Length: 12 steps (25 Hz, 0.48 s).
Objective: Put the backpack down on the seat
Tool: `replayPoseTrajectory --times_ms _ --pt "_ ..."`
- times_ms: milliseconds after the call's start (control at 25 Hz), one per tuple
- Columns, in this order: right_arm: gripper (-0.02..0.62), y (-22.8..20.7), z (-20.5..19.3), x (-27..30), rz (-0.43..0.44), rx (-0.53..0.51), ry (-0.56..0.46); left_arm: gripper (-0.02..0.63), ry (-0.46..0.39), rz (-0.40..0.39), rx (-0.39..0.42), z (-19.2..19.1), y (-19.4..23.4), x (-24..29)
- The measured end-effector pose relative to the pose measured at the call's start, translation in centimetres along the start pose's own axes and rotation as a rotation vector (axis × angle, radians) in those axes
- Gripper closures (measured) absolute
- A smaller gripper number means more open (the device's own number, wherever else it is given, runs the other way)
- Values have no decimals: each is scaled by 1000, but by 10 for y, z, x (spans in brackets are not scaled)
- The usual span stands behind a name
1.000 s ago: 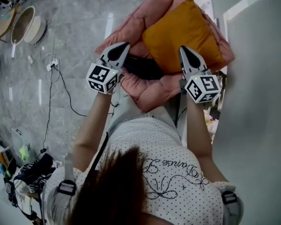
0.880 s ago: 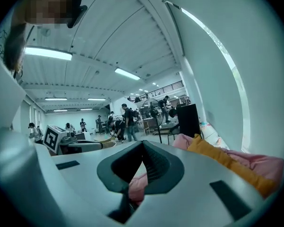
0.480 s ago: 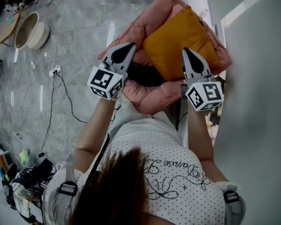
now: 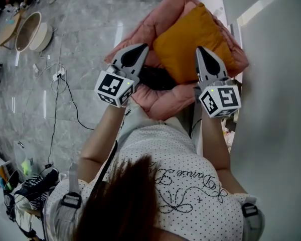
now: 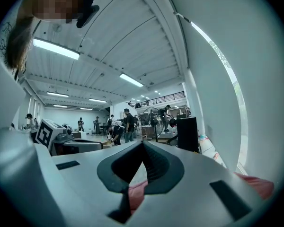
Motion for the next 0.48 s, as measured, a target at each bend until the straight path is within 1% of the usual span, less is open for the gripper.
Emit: replayPoseTrajectory --times_ms 160,480 --pt "584 2 1 0 -5 -46 13 603 -9 4 -2 2 -1 1" --pt "584 -1 1 -1 -10 -56 17 603 -9 10 3 3 -5 3"
Point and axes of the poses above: the fingertips, and each gripper's own axes: x forward along the fingers, y to its left, z out of its top, the point moved 10 cm from there along -x, backward along the fingers, and after that the axes turned 1 degree about -x, right-handed, at the moved point
